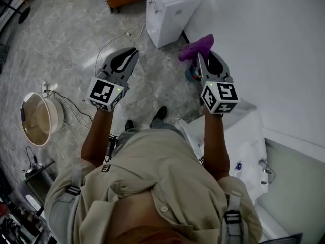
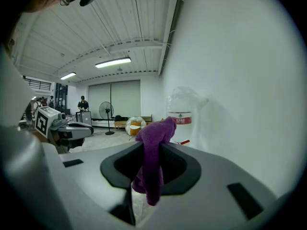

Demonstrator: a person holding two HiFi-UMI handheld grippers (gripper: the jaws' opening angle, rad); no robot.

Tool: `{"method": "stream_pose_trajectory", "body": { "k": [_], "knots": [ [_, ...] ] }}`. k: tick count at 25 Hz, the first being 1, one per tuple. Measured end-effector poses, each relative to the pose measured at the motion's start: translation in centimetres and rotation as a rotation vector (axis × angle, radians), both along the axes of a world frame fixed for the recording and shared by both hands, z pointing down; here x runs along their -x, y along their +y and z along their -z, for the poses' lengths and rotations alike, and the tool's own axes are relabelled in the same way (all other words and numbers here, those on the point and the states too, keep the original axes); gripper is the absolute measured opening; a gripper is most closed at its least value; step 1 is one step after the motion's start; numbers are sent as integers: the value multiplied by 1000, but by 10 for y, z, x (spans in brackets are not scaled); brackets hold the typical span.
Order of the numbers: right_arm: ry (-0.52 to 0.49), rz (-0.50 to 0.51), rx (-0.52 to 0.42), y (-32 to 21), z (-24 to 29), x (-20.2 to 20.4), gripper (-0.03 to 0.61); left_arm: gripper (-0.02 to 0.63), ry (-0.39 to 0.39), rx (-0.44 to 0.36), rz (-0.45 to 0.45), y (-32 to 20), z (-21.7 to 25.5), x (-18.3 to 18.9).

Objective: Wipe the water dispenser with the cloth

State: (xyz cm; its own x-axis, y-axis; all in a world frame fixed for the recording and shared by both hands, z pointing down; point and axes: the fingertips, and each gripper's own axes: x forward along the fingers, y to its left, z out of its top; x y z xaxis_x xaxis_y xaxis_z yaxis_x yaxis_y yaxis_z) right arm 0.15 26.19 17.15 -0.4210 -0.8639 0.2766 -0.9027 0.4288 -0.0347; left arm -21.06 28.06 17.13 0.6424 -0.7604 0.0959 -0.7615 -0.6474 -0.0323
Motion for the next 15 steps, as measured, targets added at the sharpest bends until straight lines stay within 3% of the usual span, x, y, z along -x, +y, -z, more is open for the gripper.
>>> {"method": "stream_pose_trajectory", "body": {
  "k": [7,15],
  "knots": [
    [-33,54,-14,-25,0,-35,100,43,-32,-4,40,-14,6,-39],
    [-69,34,-4,-28,-14,-72,101,43,-67,8,22,-19,0,-75]
  ]
}}
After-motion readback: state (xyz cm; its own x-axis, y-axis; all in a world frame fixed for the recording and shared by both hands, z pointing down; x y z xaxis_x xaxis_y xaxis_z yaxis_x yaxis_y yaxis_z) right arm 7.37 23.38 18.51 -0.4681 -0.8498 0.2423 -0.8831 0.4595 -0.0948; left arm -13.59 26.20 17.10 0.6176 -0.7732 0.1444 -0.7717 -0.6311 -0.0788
